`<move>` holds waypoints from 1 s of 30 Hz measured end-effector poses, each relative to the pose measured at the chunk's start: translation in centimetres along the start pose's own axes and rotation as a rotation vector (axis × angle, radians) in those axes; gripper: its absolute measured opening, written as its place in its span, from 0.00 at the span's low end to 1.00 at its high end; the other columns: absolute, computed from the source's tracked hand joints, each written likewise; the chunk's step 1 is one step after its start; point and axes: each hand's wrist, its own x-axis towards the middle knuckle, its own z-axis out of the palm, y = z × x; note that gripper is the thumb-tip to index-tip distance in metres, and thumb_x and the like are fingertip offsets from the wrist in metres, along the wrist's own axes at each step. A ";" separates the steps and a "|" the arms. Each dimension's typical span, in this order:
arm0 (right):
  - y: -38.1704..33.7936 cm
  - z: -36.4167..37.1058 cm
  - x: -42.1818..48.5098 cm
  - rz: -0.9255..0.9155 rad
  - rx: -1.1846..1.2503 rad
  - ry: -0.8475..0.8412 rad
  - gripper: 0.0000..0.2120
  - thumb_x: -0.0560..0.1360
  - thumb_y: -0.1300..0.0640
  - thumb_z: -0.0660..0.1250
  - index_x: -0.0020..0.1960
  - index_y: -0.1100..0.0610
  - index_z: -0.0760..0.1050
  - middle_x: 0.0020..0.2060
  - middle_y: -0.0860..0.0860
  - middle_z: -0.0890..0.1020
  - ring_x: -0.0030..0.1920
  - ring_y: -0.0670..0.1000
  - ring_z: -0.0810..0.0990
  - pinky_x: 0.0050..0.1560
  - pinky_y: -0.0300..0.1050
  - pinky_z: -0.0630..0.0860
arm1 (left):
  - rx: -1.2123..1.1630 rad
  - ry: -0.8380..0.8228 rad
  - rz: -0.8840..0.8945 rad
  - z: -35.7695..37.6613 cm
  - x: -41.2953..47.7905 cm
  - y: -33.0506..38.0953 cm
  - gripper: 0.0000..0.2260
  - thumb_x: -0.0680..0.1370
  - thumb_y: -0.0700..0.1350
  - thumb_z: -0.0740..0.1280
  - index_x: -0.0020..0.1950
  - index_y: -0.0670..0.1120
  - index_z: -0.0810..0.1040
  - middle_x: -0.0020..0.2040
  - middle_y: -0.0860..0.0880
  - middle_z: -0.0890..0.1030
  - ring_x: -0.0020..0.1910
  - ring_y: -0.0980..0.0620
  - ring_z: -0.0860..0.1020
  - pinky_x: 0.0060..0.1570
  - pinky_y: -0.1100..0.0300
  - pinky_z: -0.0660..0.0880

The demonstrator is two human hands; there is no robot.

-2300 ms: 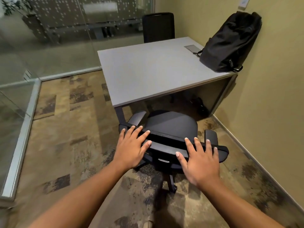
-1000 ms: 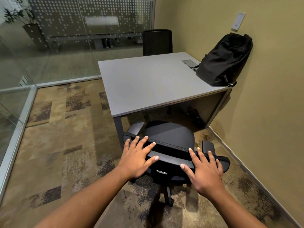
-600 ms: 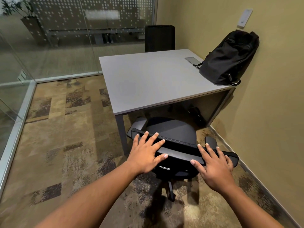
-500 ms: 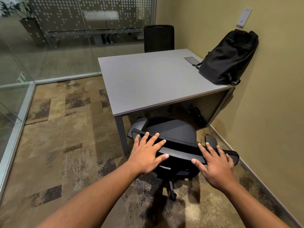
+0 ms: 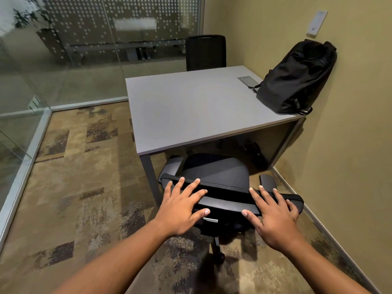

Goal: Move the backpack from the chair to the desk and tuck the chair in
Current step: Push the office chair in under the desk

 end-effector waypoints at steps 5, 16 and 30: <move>2.8 -0.3 1.8 -0.049 -0.014 -0.010 0.42 0.66 0.22 0.30 0.77 0.34 0.46 0.80 0.40 0.53 0.80 0.51 0.45 0.73 0.59 0.45 | -0.035 0.027 -0.059 0.5 1.0 2.5 0.26 0.80 0.67 0.49 0.78 0.64 0.55 0.82 0.59 0.48 0.81 0.47 0.41 0.74 0.43 0.33; 8.9 -1.4 6.9 -0.184 0.006 -0.024 0.44 0.65 0.21 0.28 0.77 0.35 0.46 0.80 0.41 0.54 0.80 0.52 0.47 0.71 0.63 0.45 | -0.103 0.085 -0.230 1.0 4.8 8.2 0.25 0.82 0.64 0.49 0.79 0.61 0.54 0.81 0.62 0.52 0.81 0.52 0.44 0.75 0.44 0.36; 12.6 -3.4 15.0 -0.333 -0.086 -0.020 0.43 0.68 0.23 0.29 0.78 0.38 0.47 0.79 0.44 0.58 0.79 0.51 0.52 0.73 0.68 0.47 | 0.035 0.093 -0.187 0.6 12.7 8.1 0.35 0.79 0.68 0.43 0.81 0.51 0.49 0.82 0.52 0.52 0.81 0.53 0.47 0.76 0.56 0.42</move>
